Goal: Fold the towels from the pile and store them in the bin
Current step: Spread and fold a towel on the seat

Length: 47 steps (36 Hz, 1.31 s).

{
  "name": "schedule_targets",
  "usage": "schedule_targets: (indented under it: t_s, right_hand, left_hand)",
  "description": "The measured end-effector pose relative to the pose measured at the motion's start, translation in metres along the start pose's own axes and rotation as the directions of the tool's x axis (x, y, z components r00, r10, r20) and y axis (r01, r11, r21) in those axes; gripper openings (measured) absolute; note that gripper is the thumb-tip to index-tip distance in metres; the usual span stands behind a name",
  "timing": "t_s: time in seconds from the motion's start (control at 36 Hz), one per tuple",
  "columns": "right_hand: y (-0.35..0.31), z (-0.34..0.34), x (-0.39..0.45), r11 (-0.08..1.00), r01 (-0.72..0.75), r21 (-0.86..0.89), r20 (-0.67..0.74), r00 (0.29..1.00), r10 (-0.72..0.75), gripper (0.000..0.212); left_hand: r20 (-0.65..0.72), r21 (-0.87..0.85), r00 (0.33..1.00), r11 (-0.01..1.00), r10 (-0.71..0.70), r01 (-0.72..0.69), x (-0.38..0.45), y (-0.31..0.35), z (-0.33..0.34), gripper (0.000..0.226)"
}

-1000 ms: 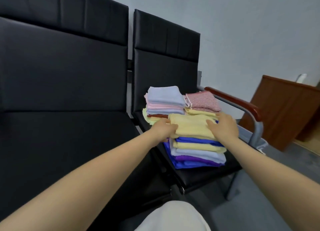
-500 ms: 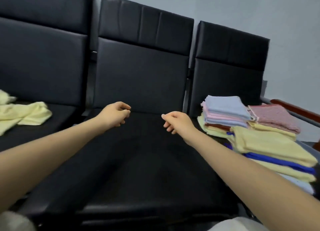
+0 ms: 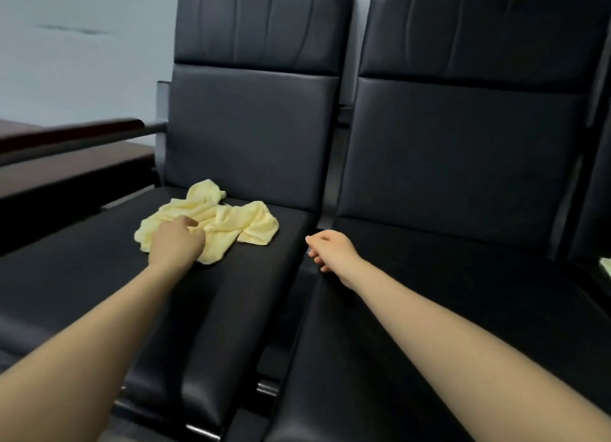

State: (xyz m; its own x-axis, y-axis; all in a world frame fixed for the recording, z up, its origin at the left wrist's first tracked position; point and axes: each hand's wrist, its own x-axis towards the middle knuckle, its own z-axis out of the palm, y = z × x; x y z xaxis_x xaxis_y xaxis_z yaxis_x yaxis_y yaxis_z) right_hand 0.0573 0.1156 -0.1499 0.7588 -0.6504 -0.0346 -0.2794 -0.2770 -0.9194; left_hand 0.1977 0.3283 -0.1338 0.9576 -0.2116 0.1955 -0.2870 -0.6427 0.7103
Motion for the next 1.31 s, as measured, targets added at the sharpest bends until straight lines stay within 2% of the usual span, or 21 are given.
schedule_targets:
  t_s: [0.11,0.22,0.39,0.47,0.56,0.64,0.69,0.83,0.92,1.0,1.06,1.08,1.14,1.22,1.31]
  right_hand:
    - [-0.020,0.034,0.036,0.969,0.084,-0.234,-0.044,0.994,-0.097,0.022]
    - [-0.050,0.075,0.062,0.893,0.159,-0.422,-0.013,0.983,-0.181,0.030]
    - [-0.082,0.133,0.093,0.760,0.325,-0.563,0.141,0.944,-0.299,0.041]
    - [-0.085,0.149,0.108,0.752,0.318,-0.577,0.203,0.948,-0.245,0.051]
    - [-0.081,0.158,0.118,0.752,0.279,-0.597,0.329,0.940,-0.087,0.066]
    - [-0.077,0.164,0.122,0.669,0.331,-0.665,0.367,0.925,-0.093,0.072]
    - [-0.078,0.165,0.116,0.660,0.356,-0.662,0.403,0.911,-0.087,0.075]
    - [-0.068,0.164,0.090,0.886,0.226,-0.406,0.381,0.923,-0.061,0.043]
    - [-0.065,0.161,0.072,1.000,-0.005,-0.018,0.362,0.932,0.011,0.045]
    - [-0.066,0.151,0.058,0.920,-0.233,0.316,0.384,0.918,0.101,0.044]
    - [-0.070,0.142,0.050,0.842,-0.265,0.470,0.379,0.922,0.078,0.045]
    - [-0.074,0.136,0.044,0.805,-0.258,0.535,0.370,0.928,0.051,0.052]
    - [-0.085,0.121,0.037,0.654,-0.305,0.692,0.390,0.921,0.016,0.062]
    - [-0.104,0.085,0.026,0.551,-0.236,0.800,0.321,0.945,-0.061,0.053]
    - [-0.124,0.037,0.012,0.525,-0.136,0.840,0.214,0.973,-0.090,0.044]
  left_hand:
    - [-0.064,0.027,0.989,0.991,-0.131,0.133,0.010,-0.031,-0.007,0.046]
    - [-0.096,-0.001,0.970,0.974,-0.226,0.227,0.022,-0.054,-0.014,0.050]
    - [-0.115,-0.086,0.972,0.977,-0.205,0.196,0.038,-0.078,-0.020,0.041]
    - [-0.082,-0.068,0.988,0.990,-0.129,0.124,0.040,-0.082,-0.018,0.017]
    - [-0.038,-0.073,0.996,0.994,-0.081,0.078,0.043,-0.087,-0.018,0.029]
    - [-0.012,-0.095,0.999,0.994,-0.053,0.052,0.047,-0.089,-0.021,0.033]
    - [0.004,-0.114,0.998,0.991,-0.068,0.068,0.048,-0.089,-0.023,0.035]
    - [0.064,-0.118,0.992,0.986,-0.110,0.117,0.045,-0.081,-0.018,0.034]
    - [0.119,-0.194,0.983,0.967,-0.142,0.164,0.041,-0.071,-0.018,0.031]
    - [0.220,-0.380,0.954,0.882,-0.206,0.278,0.036,-0.056,-0.015,0.027]
    - [0.326,-0.508,0.908,0.761,-0.264,0.404,0.031,-0.045,-0.012,0.034]
    - [0.403,-0.557,0.873,0.684,-0.273,0.471,0.028,-0.039,-0.011,0.036]
    - [0.549,-0.613,0.810,0.559,-0.206,0.558,0.022,-0.022,-0.011,0.041]
    - [0.608,-0.667,0.790,0.487,-0.080,0.563,0.010,0.019,-0.018,0.032]
    - [0.559,-0.769,0.828,0.398,0.038,0.500,0.002,0.063,-0.020,0.037]
